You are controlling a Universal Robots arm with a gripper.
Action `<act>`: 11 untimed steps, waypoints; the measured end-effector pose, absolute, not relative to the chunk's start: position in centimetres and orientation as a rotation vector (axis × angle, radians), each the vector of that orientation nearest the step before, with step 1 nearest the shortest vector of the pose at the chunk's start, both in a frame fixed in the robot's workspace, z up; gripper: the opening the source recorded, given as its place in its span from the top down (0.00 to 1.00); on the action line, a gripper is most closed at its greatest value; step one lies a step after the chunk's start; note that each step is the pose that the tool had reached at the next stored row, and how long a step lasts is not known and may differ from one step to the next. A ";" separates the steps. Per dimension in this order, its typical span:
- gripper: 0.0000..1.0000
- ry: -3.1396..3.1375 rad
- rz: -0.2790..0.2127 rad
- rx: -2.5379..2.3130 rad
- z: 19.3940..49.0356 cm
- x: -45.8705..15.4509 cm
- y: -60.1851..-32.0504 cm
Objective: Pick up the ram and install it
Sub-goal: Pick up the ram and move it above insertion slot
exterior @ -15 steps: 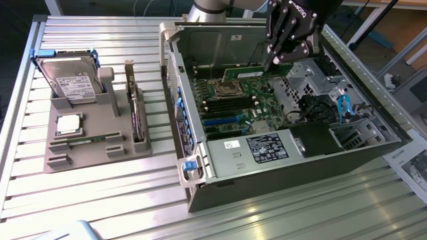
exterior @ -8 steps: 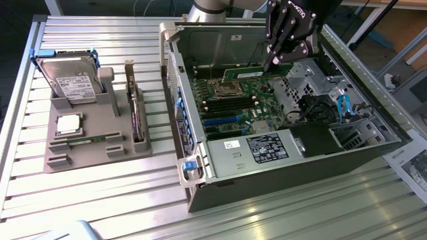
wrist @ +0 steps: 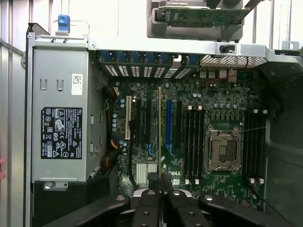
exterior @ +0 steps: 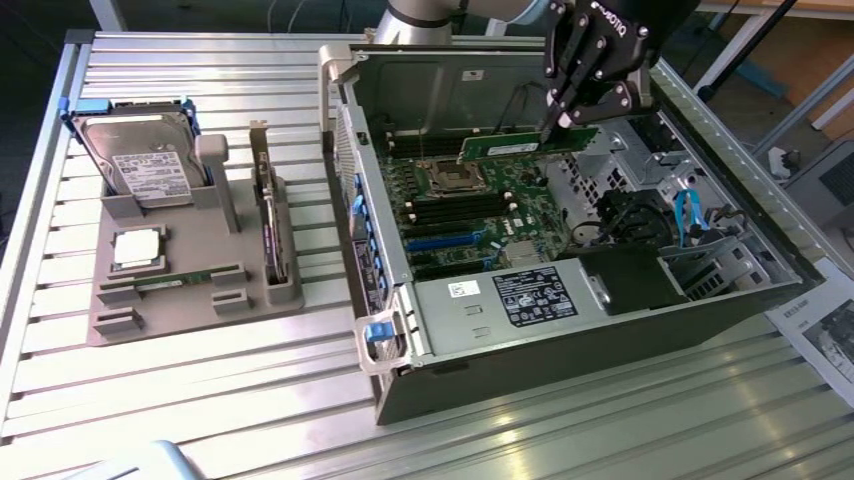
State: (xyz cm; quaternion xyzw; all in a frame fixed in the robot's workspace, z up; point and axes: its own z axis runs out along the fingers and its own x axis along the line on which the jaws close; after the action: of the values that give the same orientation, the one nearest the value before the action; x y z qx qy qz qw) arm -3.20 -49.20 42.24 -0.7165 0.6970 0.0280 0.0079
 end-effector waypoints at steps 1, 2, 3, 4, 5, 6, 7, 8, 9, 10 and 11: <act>0.88 2.179 0.088 -2.240 42.2 -3.2 -49.2; 0.88 2.178 0.088 -2.240 42.2 -3.2 -49.2; 0.88 2.178 0.088 -2.240 42.2 -3.2 -49.2; 0.88 2.178 0.087 -2.240 42.2 -3.2 -49.1; 0.88 2.179 0.087 -2.240 42.2 -3.2 -49.0; 0.88 2.179 0.088 -2.240 42.1 -3.2 -48.8; 0.88 2.179 0.088 -2.240 42.1 -3.2 -48.6; 0.88 2.179 0.088 -2.240 42.1 -3.2 -48.3; 0.88 2.179 0.088 -2.240 42.1 -3.2 -48.0; 0.88 2.178 0.088 -2.240 42.0 -3.2 -47.8; 0.88 2.179 0.088 -2.240 42.0 -3.2 -47.4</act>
State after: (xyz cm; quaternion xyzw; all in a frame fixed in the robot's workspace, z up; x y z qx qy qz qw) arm -3.19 -47.44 42.03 -0.7165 0.6969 0.0280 0.0079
